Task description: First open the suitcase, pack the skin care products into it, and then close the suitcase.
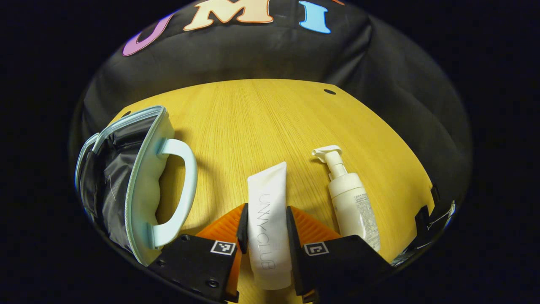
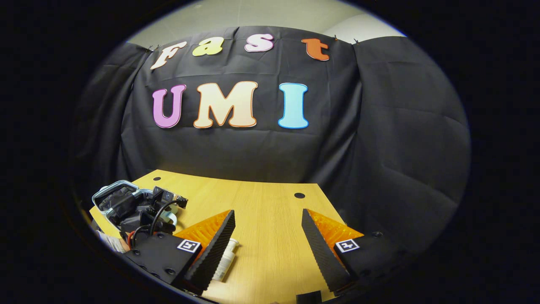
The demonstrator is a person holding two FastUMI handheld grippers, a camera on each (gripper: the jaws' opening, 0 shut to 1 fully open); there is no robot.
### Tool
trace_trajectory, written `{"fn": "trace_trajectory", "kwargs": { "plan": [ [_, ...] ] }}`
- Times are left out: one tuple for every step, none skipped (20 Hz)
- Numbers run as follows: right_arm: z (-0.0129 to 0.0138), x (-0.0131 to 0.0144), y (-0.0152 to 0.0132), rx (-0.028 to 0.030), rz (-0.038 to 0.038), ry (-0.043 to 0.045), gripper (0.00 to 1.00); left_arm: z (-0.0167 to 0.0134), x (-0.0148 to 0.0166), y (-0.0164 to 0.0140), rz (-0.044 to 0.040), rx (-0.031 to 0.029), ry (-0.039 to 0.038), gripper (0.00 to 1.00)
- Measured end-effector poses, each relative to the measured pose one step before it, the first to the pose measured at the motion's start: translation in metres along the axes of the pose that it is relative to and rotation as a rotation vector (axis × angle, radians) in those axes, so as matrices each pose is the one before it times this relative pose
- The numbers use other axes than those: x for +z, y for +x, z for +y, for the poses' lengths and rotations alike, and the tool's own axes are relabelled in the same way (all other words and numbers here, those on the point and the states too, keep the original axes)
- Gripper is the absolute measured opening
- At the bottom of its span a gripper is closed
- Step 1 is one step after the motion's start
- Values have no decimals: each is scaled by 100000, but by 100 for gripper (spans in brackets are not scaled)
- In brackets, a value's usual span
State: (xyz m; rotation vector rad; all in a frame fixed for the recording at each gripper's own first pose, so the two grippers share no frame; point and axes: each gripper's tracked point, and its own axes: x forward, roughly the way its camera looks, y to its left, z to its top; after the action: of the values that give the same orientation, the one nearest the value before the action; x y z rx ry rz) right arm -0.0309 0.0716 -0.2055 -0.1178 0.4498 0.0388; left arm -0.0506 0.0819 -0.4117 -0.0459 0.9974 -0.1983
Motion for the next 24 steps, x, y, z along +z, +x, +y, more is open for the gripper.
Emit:
{"fn": "trace_trajectory", "kwargs": {
  "plan": [
    [330, 10, 109, 595, -19, -332, 100, 241, -34, 21, 351, 946, 162, 42],
    [243, -59, 95, 514, -77, -473, 100, 383, 181, 7, -325, 1565, -1217, 35],
    [231, 111, 56, 539, -131, -234, 100, -148, 52, 175, -947, -144, -2299, 26],
    [197, -26, 4, 470, -72, -28, 100, -188, -56, -84, 146, -1269, -879, 12],
    [150, 75, 42, 439, -66, 174, 100, -96, 29, 105, 313, -1278, -352, 10],
    [212, -63, 220, 578, 109, 381, 100, -57, 78, -3, 466, -1088, -362, 6],
    [207, -108, 229, 390, 576, 268, 100, -63, -42, -98, 1149, -1129, -109, 5],
    [124, -184, 231, 19, 790, 55, 100, -37, -40, -140, 1352, -803, -555, 3],
    [289, -212, 294, 316, 1191, 232, 100, -135, -191, -145, 1548, -533, -1690, 3],
    [417, -315, 331, 868, 1122, 395, 100, -143, -56, -319, 384, -462, -1749, 3],
    [488, -372, 308, 898, 1388, 44, 100, -180, 171, -372, -750, -914, -448, 3],
    [430, -398, 346, 779, 1318, -273, 100, -161, 329, -694, -1377, -958, 675, 3],
    [490, -336, 393, 1025, 1301, -215, 100, -417, 643, -657, -2596, -1688, 590, 3],
    [455, -459, 436, 894, 1318, -38, 100, -535, 609, -996, -1597, -2292, 282, 3],
    [458, -451, 493, 781, 1769, 305, 100, -232, 652, -904, -1596, -1083, -350, 3],
    [332, -633, 553, 716, 2140, 881, 100, -145, 778, -781, -1791, -788, -268, 3],
    [435, -661, 562, 909, 2156, 1146, 100, 27, 727, -797, -1983, -260, -439, 3],
    [464, -664, 548, 766, 2091, 1341, 100, 180, 621, -799, -1020, 174, -679, 3],
    [430, -678, 595, 977, 2584, 1296, 100, 202, 567, -696, -1529, 253, -251, 3],
    [696, -665, 713, 1618, 2187, 1498, 100, 298, 429, -774, -1201, 653, -499, 3],
    [455, -679, 609, 926, 2238, 971, 100, 314, 262, -620, -771, 67, -324, 3],
    [303, -764, 535, 568, 1875, 676, 100, 469, 172, -604, -531, 555, -553, 3],
    [199, -619, 546, 434, 1680, 360, 100, 321, 204, -596, -619, 649, -449, 3],
    [318, -691, 698, 73, 1803, -145, 100, 214, 453, -580, -2089, 114, 155, 3]
  ]
}}
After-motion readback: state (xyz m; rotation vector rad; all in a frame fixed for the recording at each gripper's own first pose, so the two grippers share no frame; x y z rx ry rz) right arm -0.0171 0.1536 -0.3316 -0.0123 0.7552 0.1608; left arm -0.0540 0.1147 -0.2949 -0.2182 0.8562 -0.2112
